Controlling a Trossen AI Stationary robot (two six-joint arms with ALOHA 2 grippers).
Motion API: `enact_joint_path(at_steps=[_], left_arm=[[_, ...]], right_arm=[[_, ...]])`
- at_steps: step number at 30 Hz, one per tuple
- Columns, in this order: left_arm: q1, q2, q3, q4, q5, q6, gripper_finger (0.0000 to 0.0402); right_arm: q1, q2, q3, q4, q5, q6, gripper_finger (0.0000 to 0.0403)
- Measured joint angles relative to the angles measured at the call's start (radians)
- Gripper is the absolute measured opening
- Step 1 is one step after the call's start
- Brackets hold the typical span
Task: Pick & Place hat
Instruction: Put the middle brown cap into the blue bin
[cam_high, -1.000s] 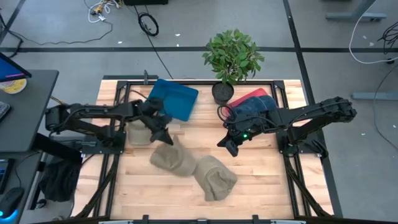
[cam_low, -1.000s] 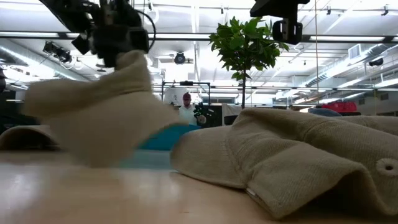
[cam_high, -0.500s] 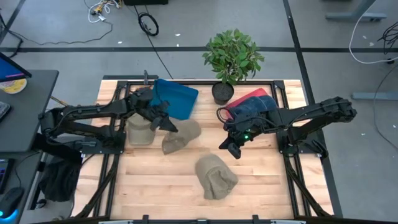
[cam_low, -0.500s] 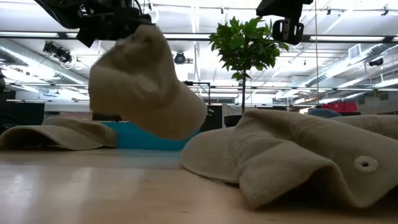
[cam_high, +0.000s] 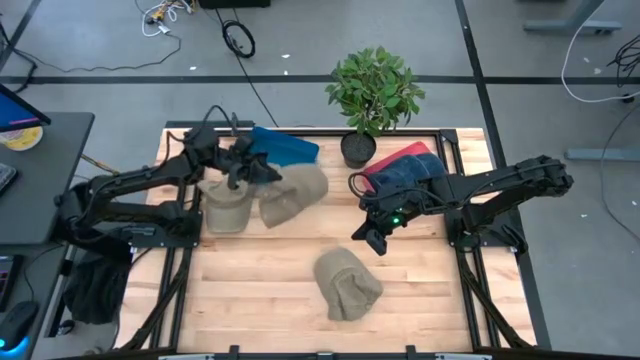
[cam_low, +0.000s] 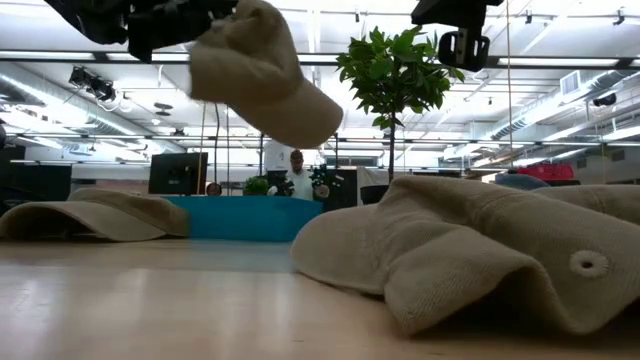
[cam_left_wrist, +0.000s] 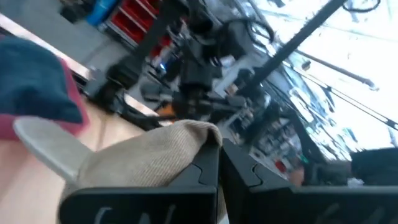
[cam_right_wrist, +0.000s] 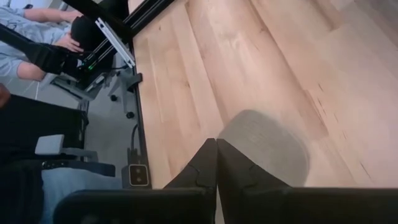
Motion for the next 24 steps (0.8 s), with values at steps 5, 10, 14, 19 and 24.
enact_joint_path(at_steps=[5,10,14,19,24], left_arm=[[0.103,0.002,0.0,0.006,-0.001,0.002,0.0003],[0.208,0.002,0.0,0.016,-0.002,0.01,0.0003],[0.274,0.003,0.026,0.015,0.026,0.013,0.0003],[0.33,0.003,0.107,-0.063,0.067,0.076,0.0003],[0.396,0.022,0.189,-0.282,0.119,0.226,0.0003]], right_arm=[[0.0,0.0,0.0,0.007,0.016,0.013,0.0007],[0.0,0.0,0.0,0.014,0.025,0.031,0.0007],[0.0,0.0,0.0,0.016,0.04,0.039,0.0007],[0.0,0.0,0.0,0.028,0.042,0.042,0.0007],[-0.001,0.0,0.0,0.034,0.048,0.044,0.0007]])
